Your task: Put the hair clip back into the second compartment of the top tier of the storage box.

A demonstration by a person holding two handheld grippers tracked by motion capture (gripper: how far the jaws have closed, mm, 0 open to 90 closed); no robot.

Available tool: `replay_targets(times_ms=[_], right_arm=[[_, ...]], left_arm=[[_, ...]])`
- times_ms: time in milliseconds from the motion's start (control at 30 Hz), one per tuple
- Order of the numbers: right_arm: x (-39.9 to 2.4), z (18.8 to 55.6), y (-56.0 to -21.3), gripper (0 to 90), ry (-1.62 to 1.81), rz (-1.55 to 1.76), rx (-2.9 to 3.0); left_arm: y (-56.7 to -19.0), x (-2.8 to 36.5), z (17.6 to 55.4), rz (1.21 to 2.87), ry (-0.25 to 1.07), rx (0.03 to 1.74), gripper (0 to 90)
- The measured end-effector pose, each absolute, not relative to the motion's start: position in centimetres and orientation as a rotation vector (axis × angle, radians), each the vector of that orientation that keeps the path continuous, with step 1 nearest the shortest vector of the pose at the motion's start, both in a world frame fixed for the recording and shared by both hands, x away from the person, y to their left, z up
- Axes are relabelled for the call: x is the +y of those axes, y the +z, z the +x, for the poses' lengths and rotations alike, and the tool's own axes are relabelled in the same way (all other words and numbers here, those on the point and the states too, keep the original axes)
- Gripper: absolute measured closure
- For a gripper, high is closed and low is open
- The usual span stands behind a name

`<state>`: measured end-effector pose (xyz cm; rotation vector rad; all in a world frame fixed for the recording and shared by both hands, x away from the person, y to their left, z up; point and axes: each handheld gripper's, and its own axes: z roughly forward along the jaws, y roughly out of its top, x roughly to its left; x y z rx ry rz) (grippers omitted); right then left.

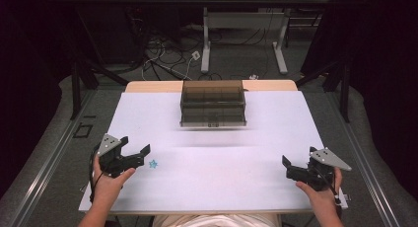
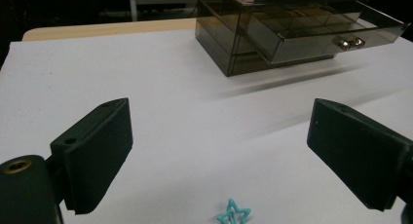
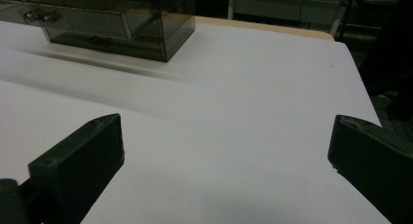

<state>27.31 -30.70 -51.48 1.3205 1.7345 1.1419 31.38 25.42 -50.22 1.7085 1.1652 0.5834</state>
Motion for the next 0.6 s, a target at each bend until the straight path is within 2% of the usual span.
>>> replay_targets(times_ms=[600], right_arm=[[-30.7,27.5,-51.7,0.0,1.131,1.326,1.764]], left_arm=[[-51.4,24.8,32.2,1.823,0.562,1.214,15.7]])
